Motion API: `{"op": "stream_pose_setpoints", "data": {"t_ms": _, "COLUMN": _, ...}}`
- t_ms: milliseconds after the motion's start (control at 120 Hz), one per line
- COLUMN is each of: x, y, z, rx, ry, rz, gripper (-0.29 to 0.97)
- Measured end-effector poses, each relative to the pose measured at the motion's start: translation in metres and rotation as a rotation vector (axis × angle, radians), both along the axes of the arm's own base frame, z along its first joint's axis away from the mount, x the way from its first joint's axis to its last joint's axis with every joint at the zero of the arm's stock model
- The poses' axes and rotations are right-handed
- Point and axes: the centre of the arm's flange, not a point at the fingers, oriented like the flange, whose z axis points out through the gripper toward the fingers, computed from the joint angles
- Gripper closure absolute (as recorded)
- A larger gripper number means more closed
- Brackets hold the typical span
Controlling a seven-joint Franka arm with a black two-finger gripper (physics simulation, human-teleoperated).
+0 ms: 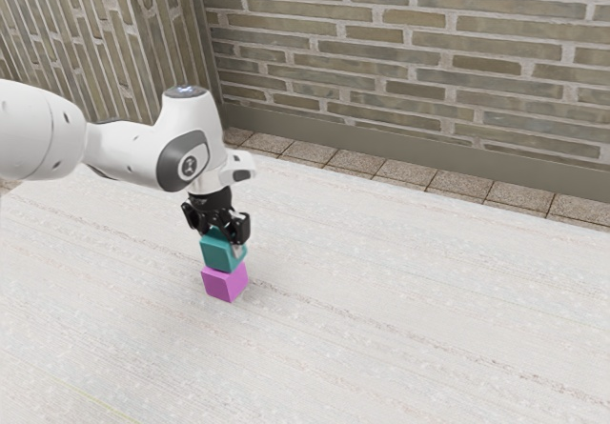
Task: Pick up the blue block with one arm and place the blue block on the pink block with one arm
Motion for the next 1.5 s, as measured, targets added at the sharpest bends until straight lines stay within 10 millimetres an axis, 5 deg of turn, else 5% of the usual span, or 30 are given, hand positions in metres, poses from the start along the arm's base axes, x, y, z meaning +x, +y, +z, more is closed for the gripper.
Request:
{"op": "stream_pose_setpoints", "data": {"t_ms": 675, "x": -0.007, "y": 0.005, "z": -0.005, "rx": -0.001, "ry": 0.011, "rz": -0.055, "gripper": 0.31}}
{"op": "stream_pose_setpoints", "data": {"t_ms": 892, "x": -0.009, "y": 0.007, "z": -0.006, "rx": -0.006, "ry": 0.02, "rz": -0.06, "gripper": 0.12}}
{"op": "stream_pose_setpoints", "data": {"t_ms": 1158, "x": -0.009, "y": 0.007, "z": -0.002, "rx": -0.008, "ry": 0.018, "rz": -0.069, "gripper": 0.03}}
{"op": "stream_pose_setpoints", "data": {"t_ms": 1208, "x": -0.009, "y": 0.007, "z": 0.009, "rx": -0.01, "ry": -0.001, "rz": -0.071, "gripper": 0.03}}
{"op": "stream_pose_setpoints", "data": {"t_ms": 1242, "x": -0.01, "y": 0.006, "z": 0.033, "rx": -0.015, "ry": -0.038, "rz": -0.074, "gripper": 0.02}}
{"op": "stream_pose_setpoints", "data": {"t_ms": 1383, "x": -0.04, "y": 0.009, "z": 0.181, "rx": -0.029, "ry": -0.213, "rz": -0.092, "gripper": 0.01}}
{"op": "stream_pose_setpoints", "data": {"t_ms": 1500, "x": -0.055, "y": 0.017, "z": 0.215, "rx": -0.019, "ry": -0.157, "rz": -0.092, "gripper": 0.01}}
